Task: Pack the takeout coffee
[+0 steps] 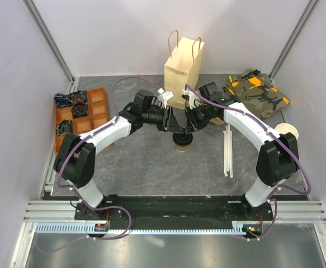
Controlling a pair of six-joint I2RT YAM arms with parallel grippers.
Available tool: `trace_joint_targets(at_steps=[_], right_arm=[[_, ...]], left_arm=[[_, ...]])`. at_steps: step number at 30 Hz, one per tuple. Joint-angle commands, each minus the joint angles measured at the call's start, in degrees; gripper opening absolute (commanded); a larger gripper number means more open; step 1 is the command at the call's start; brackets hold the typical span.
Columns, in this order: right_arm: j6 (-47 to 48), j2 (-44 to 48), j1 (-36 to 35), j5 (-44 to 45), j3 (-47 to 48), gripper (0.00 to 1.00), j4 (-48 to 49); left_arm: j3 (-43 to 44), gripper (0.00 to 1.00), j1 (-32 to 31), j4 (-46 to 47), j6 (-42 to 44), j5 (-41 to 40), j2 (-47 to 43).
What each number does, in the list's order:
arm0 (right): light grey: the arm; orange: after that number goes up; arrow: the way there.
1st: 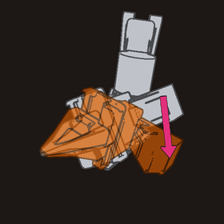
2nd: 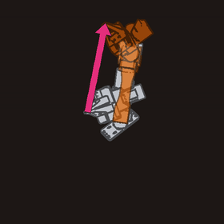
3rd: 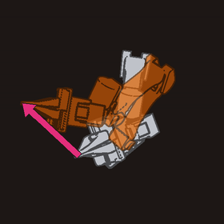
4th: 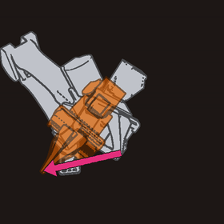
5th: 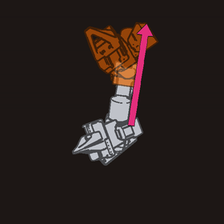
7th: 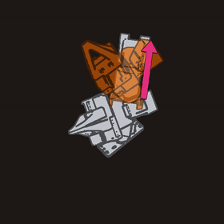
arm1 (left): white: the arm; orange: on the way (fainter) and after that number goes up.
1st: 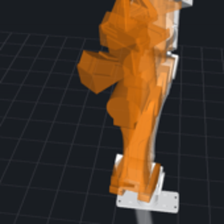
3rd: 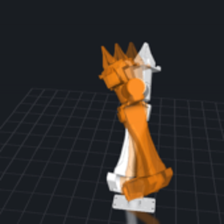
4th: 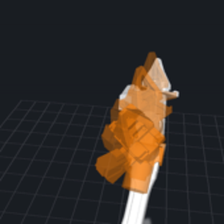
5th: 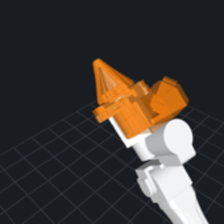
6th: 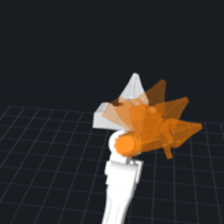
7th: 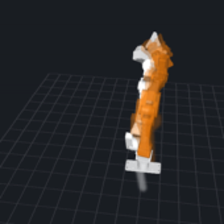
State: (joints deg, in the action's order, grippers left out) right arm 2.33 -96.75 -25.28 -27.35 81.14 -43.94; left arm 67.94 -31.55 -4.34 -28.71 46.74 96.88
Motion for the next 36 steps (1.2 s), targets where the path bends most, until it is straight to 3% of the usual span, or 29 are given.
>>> trace_joint_targets(at_steps=[1, 11, 24, 36], right_arm=[[-0.5, 3.3, 0.2, -2.7, -0.5, 0.27, -0.5], [2.1, 1.6, 1.1, 0.1, -2.4, 0.25, -1.0], [4.7, -5.3, 1.5, -1.0, 4.2, 0.26, -0.4], [5.1, -6.3, 1.7, -0.6, 9.8, 0.27, -0.4]], left_arm=[[-0.8, 0.37, 0.2, 3.1, -2.7, 1.5, -0.2], [-1.0, 0.34, 0.3, 6.7, -4.1, 0.8, 3.8], [-3.6, 0.34, 0.4, 5.7, -3.2, 0.9, 4.0], [-3.2, 0.33, 0.9, 6.5, -4.2, 1.5, 3.9]])
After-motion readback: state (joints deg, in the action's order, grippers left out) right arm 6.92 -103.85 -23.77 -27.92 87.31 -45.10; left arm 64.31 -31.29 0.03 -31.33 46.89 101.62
